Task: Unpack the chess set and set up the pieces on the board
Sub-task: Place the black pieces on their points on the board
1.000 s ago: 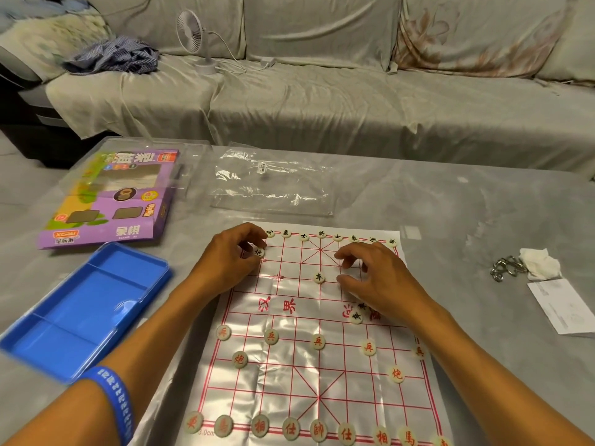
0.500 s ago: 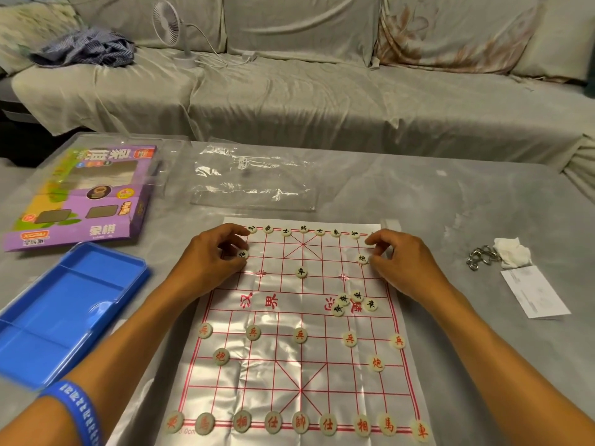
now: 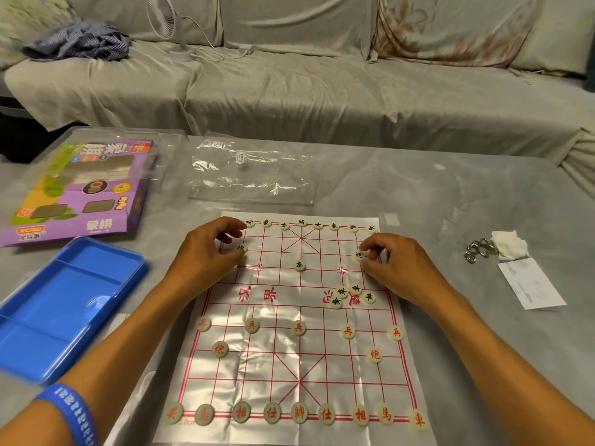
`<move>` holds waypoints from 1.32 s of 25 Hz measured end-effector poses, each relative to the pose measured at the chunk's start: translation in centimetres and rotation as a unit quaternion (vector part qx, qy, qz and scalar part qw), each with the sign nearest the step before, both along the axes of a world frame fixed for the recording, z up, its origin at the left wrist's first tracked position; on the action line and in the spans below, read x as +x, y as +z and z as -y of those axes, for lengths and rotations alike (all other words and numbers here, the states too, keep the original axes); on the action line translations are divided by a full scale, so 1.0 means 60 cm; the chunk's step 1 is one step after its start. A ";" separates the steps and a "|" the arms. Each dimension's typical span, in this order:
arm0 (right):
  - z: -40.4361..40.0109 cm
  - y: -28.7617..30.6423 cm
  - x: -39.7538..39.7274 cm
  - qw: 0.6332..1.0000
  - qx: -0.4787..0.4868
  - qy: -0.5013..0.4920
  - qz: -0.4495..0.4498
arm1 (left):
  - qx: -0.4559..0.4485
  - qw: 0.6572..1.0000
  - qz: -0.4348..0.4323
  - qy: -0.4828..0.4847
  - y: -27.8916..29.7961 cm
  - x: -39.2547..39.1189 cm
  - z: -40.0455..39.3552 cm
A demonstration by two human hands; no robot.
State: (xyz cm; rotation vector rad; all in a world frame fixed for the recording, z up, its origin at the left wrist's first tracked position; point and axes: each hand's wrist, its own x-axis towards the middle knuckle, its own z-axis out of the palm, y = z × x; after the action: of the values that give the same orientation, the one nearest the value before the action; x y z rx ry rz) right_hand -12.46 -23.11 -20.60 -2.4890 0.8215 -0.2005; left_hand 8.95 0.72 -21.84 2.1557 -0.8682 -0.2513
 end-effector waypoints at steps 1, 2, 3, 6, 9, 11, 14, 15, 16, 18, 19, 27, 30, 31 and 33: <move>-0.007 0.004 -0.010 1.000 0.007 0.007 0.005 | -0.014 1.000 0.017 0.008 0.006 -0.012 -0.001; -0.014 0.006 -0.022 1.000 0.013 0.019 0.000 | -0.025 0.999 0.030 0.006 0.015 -0.029 0.000; -0.021 0.005 -0.032 0.999 0.014 0.036 -0.015 | -0.026 0.999 0.037 -0.010 0.024 -0.050 0.004; -0.033 -0.002 -0.054 0.996 0.009 0.061 -0.063 | 0.025 0.992 0.056 -0.115 0.045 -0.115 0.031; -0.033 0.005 -0.066 0.995 0.003 0.070 -0.072 | 0.080 0.976 0.072 -0.188 0.048 -0.157 0.072; -0.026 0.010 -0.073 0.995 0.002 0.072 -0.062 | 0.106 0.970 0.074 -0.205 0.046 -0.170 0.092; -0.021 0.008 -0.077 0.994 0.011 0.086 -0.068 | 0.125 0.967 0.062 -0.212 0.039 -0.176 0.105; -0.022 0.003 -0.077 0.993 0.011 0.093 -0.076 | 0.134 0.966 0.058 -0.214 0.036 -0.178 0.108; -0.024 -0.003 -0.077 0.992 0.005 0.098 -0.080 | 0.143 0.964 0.056 -0.217 0.034 -0.181 0.111; -0.026 -0.011 -0.075 0.992 -0.010 0.099 -0.077 | 0.153 0.961 0.057 -0.224 0.028 -0.183 0.116; -0.026 -0.012 -0.075 0.992 -0.015 0.099 -0.075 | 0.154 0.960 0.054 -0.227 0.027 -0.185 0.118; -0.037 -0.008 -0.043 0.990 -0.076 0.100 -0.066 | 0.133 0.968 0.024 -0.210 0.027 -0.185 0.111; -0.039 -0.014 -0.035 0.990 -0.078 0.091 -0.071 | 0.121 0.971 0.020 -0.203 0.028 -0.178 0.102; -0.039 -0.015 -0.034 0.991 -0.077 0.088 -0.069 | 0.116 0.973 0.017 -0.197 0.029 -0.174 0.098; -0.035 -0.006 -0.033 0.994 -0.066 0.077 -0.048 | 0.096 0.980 0.014 -0.176 0.029 -0.169 0.094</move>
State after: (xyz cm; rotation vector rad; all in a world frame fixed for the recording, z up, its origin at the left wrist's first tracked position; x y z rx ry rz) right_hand -14.44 -21.01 -20.98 -2.6914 0.6691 -0.0841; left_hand -1.17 -4.94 -20.08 2.1736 -1.2879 -0.5000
